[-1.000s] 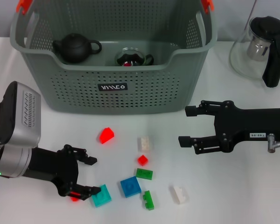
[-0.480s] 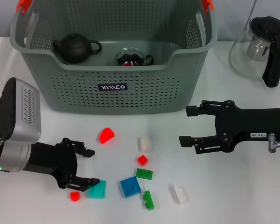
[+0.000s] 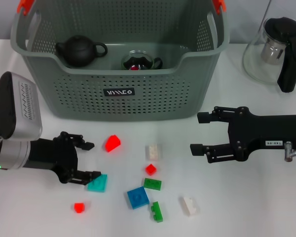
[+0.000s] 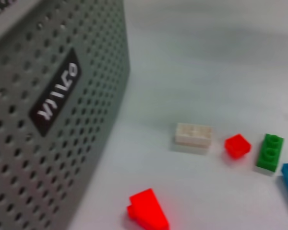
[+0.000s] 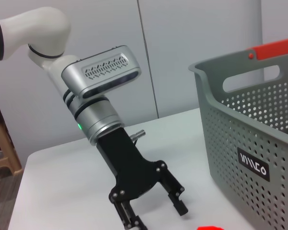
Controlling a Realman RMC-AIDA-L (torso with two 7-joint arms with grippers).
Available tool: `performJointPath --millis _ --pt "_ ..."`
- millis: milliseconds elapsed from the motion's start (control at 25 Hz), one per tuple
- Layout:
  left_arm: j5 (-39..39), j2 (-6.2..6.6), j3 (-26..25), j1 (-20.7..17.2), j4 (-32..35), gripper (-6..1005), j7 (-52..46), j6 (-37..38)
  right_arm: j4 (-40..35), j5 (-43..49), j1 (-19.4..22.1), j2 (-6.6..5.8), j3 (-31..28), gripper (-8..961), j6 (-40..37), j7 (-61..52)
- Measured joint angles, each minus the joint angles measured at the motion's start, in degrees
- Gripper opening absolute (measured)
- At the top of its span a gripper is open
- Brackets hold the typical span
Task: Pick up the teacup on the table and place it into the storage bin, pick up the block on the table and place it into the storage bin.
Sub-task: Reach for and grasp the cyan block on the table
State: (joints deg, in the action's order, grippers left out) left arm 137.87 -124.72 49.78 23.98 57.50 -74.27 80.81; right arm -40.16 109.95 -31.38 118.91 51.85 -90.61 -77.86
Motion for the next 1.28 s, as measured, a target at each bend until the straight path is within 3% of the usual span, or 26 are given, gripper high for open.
performJointPath --millis 320,680,1280 --pt "-1.8 0.17 -3.0 -0.4 1.6 746 0.0 0.1 0.0 0.0 -0.2 0.0 0.0 910 0.0 0.0" --pt "-1.5 0.47 -4.6 -0.5 1.4 735 2.3 8.5 0.0 0.0 -0.2 0.0 0.0 911 -0.1 0.0" --pt "0.0 0.43 -4.3 -0.1 -2.2 732 2.3 7.3 0.0 0.0 -0.3 0.0 0.4 910 -0.1 0.2"
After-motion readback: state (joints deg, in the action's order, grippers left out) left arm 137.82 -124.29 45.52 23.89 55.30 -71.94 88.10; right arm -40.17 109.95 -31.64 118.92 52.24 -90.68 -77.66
